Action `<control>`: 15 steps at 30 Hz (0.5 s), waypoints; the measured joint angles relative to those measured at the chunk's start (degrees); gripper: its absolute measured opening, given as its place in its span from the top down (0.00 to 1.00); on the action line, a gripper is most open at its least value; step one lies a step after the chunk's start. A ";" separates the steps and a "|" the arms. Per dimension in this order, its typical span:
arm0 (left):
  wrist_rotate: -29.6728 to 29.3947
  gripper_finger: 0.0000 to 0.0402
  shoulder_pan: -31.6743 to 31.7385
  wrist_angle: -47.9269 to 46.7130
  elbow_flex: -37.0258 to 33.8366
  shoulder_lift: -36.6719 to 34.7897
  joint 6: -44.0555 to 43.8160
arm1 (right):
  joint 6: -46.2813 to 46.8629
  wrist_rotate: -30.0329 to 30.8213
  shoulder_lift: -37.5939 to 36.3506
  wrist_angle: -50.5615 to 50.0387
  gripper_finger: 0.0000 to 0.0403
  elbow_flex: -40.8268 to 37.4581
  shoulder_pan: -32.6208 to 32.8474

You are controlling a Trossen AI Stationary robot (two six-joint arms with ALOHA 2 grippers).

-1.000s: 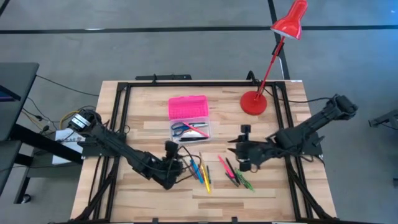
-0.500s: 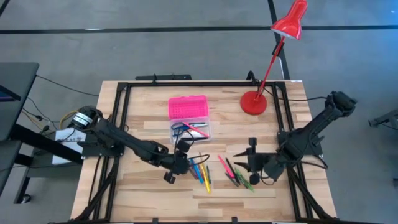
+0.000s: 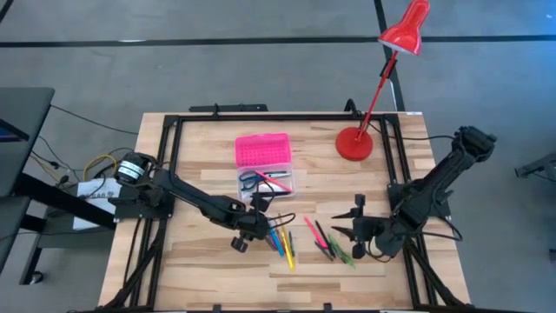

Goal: Pick & place school supplies into a supply box
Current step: Put the gray pen into the pink supply box

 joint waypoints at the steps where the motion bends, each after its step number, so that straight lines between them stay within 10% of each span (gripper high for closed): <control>1: -0.02 0.68 0.09 -0.06 0.00 -0.02 0.00 | -0.21 -0.07 0.00 1.04 0.70 -0.55 0.04; 15: 6.24 0.79 2.27 1.54 0.76 4.65 1.62 | -0.28 0.32 -0.02 9.77 0.70 -6.82 0.32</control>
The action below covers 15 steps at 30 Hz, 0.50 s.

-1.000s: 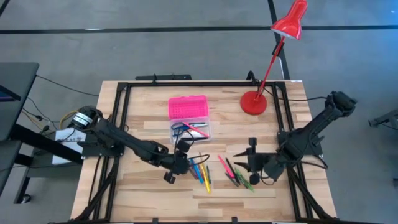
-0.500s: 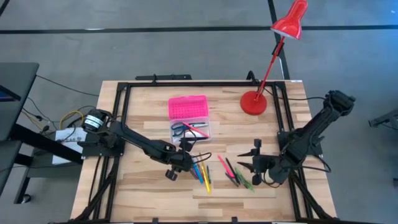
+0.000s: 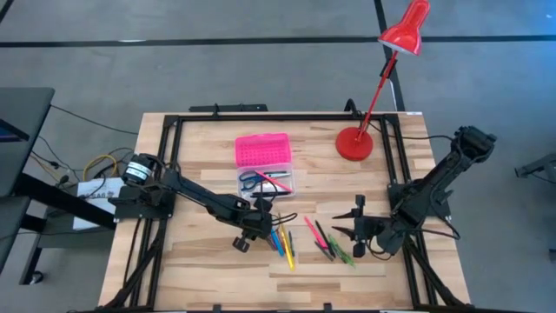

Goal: Pick & place school supplies into a supply box
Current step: Put the gray pen into the pink supply box

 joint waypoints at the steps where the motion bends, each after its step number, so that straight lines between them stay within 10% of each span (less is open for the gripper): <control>1: 0.03 0.79 0.17 0.00 -0.02 0.18 0.00 | -0.18 0.03 0.00 0.61 0.70 -0.20 0.06; 15: 2.95 0.92 0.76 -5.16 0.04 0.48 -3.43 | -0.16 0.10 0.00 2.07 0.70 -0.36 0.04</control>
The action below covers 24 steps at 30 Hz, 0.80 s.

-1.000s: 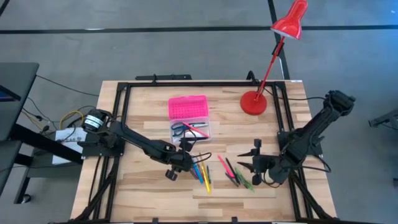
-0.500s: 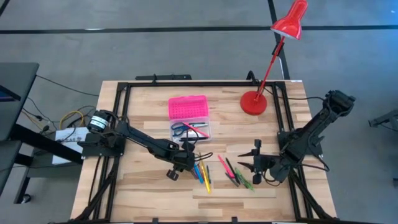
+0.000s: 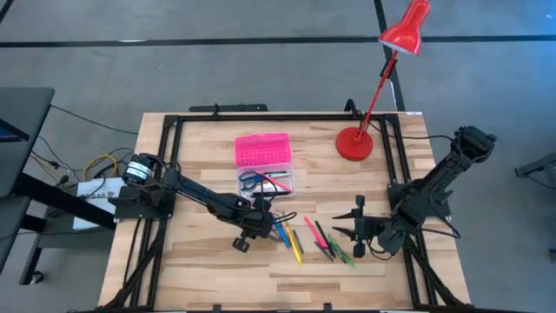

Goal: Pick & place school supplies into a supply box
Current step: Put the gray pen into the pink supply box

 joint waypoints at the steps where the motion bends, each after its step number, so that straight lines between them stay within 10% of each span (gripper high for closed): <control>1: 0.27 0.93 -0.02 -0.07 0.00 0.00 -0.03 | 0.01 -0.02 0.00 -0.02 0.70 0.00 -0.02; 24: 1.60 0.96 -0.06 -5.09 0.13 -0.22 -9.79 | 1.39 -0.35 0.00 -0.05 0.70 0.00 -0.07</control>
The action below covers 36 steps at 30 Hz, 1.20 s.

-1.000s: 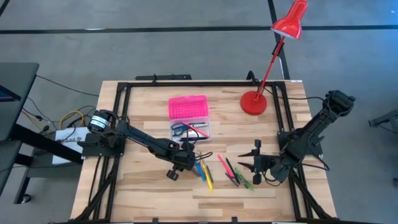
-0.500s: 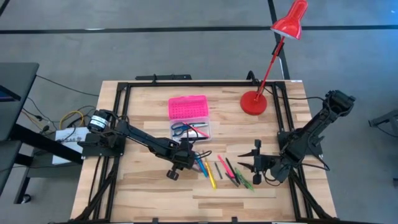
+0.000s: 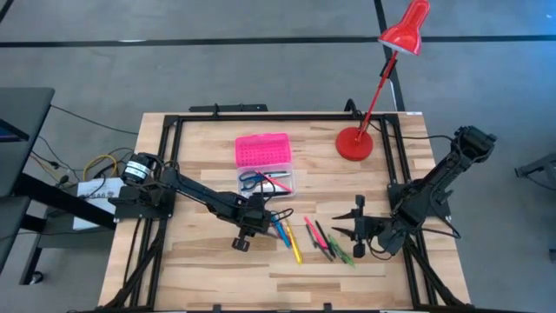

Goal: Pick & place school supplies into a supply box
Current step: Put the gray pen into the pink supply box

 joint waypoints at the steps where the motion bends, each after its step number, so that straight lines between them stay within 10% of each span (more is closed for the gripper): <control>1: -0.01 0.96 0.00 -0.02 0.00 0.00 0.00 | 0.00 0.00 0.00 0.00 0.70 0.00 0.00; 17: -1.98 0.96 -1.59 -15.50 6.18 0.63 -1.86 | 0.02 -0.02 0.00 -0.23 0.70 0.00 0.00; 36: -27.96 0.96 -2.14 -35.65 19.91 0.64 -10.11 | 0.09 -0.38 0.02 -0.43 0.70 0.00 0.00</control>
